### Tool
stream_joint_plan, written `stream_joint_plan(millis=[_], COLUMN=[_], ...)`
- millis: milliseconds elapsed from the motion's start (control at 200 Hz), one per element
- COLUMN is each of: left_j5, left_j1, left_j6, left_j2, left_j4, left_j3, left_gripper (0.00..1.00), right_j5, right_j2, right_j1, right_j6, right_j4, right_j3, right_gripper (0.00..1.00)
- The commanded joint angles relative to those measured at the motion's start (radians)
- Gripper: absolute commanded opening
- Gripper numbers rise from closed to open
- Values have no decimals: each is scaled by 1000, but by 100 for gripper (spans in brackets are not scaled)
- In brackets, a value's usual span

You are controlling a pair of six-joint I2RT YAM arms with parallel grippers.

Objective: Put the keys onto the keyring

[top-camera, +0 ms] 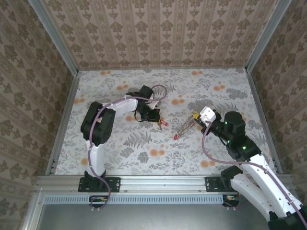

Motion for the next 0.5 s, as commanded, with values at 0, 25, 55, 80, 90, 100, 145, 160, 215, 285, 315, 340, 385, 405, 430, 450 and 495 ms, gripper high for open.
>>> stream_joint_plan(millis=[0, 25, 55, 80, 90, 100, 145, 160, 215, 285, 315, 340, 385, 405, 430, 450, 495], left_j5=[40, 38, 34, 34, 37, 42, 104, 126, 164, 194, 205, 211, 225, 236, 244, 249, 249], left_j1=[-1, -2, -2, 0, 1, 2, 5, 3, -7, -14, -16, -17, -23, -24, -27, -30, -35], left_j6=[81, 97, 113, 128, 135, 141, 220, 251, 347, 470, 522, 569, 644, 679, 715, 737, 772], left_j2=[-38, -52, -74, -96, -106, -114, -174, -197, -289, -381, -418, -447, -496, -522, -550, -570, -611], left_j4=[-45, -46, -41, -33, -28, -23, 16, 33, 71, 49, 33, 23, 16, 16, 22, 31, 58], left_j3=[18, 11, -3, -17, -24, -32, -77, -93, -145, -157, -156, -154, -160, -165, -171, -176, -190], left_gripper=[0, 0, 0, 0, 0, 0, 0, 0, 0, 0, 0, 0, 0, 0, 0, 0, 0], right_j5=[-41, -43, -48, -55, -59, -62, -91, -106, -177, -300, -337, -358, -381, -393, -409, -426, -460], right_j2=[-4, -4, -2, 0, 1, 2, 10, 13, 28, 48, 60, 67, 85, 95, 108, 118, 146], right_j1=[-4, -3, -4, -4, -4, -4, -4, -3, -3, 0, 3, 8, 17, 20, 23, 28, 37], right_j6=[-7, -8, -8, -8, -9, -9, -12, -14, -10, -12, -11, -12, -13, -14, -17, -17, -16], right_j4=[33, 35, 33, 33, 32, 31, 23, 20, 13, -3, -7, -14, -25, -28, -31, -33, -33], right_j3=[27, 27, 26, 27, 26, 26, 30, 32, 44, 66, 75, 83, 94, 98, 102, 105, 112], right_gripper=[0, 0, 0, 0, 0, 0, 0, 0, 0, 0, 0, 0, 0, 0, 0, 0, 0])
